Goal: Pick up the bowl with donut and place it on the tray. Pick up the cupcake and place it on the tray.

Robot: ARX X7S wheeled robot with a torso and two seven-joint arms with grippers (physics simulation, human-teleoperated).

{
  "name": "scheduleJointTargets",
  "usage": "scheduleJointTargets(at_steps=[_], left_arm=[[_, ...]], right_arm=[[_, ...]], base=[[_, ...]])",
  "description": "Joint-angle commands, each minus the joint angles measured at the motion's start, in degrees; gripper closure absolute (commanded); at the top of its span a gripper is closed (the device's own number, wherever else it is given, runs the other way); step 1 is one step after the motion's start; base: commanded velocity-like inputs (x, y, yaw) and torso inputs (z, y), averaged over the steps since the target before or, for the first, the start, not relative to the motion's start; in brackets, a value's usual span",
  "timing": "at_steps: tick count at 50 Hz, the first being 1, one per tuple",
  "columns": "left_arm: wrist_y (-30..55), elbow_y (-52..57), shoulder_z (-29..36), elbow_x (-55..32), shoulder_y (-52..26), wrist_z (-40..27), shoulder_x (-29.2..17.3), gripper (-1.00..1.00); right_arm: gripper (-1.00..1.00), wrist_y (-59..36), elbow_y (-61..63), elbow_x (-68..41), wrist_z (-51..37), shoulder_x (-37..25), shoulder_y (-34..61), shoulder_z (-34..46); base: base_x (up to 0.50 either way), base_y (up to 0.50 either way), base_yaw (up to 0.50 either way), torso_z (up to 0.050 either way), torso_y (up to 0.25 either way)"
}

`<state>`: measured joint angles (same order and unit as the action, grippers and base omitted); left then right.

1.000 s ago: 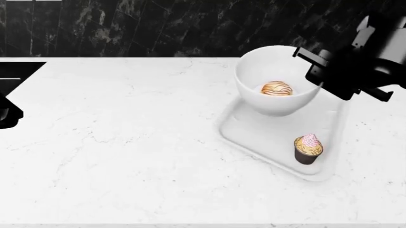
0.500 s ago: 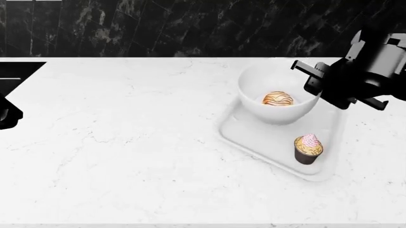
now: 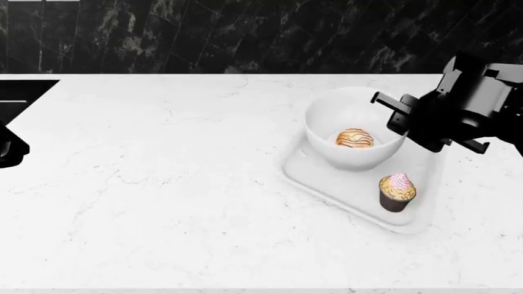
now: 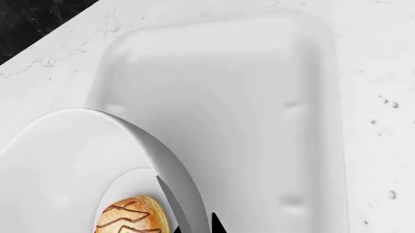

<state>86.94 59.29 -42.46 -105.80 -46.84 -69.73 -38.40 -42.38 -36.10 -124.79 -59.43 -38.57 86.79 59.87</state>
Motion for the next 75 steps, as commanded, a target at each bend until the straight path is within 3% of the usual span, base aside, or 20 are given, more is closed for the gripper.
scheduleJointTargets(at_steps=[1, 11, 26, 27, 50, 58, 71, 75], left_arm=[[0.41, 0.01, -0.52, 0.11, 0.06, 0.46, 0.21, -1.00], [-1.41, -0.25, 1.15, -1.40, -0.06, -2.07, -1.21, -1.00], [-0.35, -0.19, 0.28, -0.59, -0.13, -0.71, -0.52, -1.00], [-0.11, -0.16, 0.03, -0.39, -0.15, -0.33, -0.39, -1.00], [-1.66, -0.81, 2.82, -0.66, -1.44, -1.80, -1.60, -1.00], [-5.45, -2.65, 10.25, -2.55, -5.08, -6.92, -4.94, -1.00], [-15.21, -5.77, 29.82, -8.79, -18.13, -19.34, -12.27, -1.00], [-19.09, -5.80, 34.92, -8.09, -20.92, -19.74, -14.87, -1.00]], right_arm=[[1.00, 0.26, -0.93, 1.45, 2.28, 0.16, -0.27, -0.61], [1.00, 0.45, -1.87, 2.38, 3.93, 0.88, -1.11, -0.13], [1.00, 0.27, -2.24, 3.20, 5.85, 1.09, -1.39, 0.07], [-1.00, 0.24, -2.26, 3.42, 6.23, 1.10, -1.19, 0.05], [-1.00, -4.49, 6.86, 0.23, -1.89, -2.30, 7.70, -1.89], [-1.00, -6.73, 17.02, -1.05, -6.56, -4.95, 10.17, -2.54], [-1.00, -2.74, 51.73, -7.59, -18.90, -18.09, 8.90, -8.11], [-1.00, -1.51, 60.41, -9.76, -22.79, -21.09, 9.55, -9.31]], base=[[0.00, 0.00, 0.00, 0.000, 0.000], [0.00, 0.00, 0.00, 0.000, 0.001], [0.00, 0.00, 0.00, 0.000, 0.000], [0.00, 0.00, 0.00, 0.000, 0.000], [0.00, 0.00, 0.00, 0.000, 0.000], [0.00, 0.00, 0.00, 0.000, 0.000], [0.00, 0.00, 0.00, 0.000, 0.000], [0.00, 0.00, 0.00, 0.000, 0.000]])
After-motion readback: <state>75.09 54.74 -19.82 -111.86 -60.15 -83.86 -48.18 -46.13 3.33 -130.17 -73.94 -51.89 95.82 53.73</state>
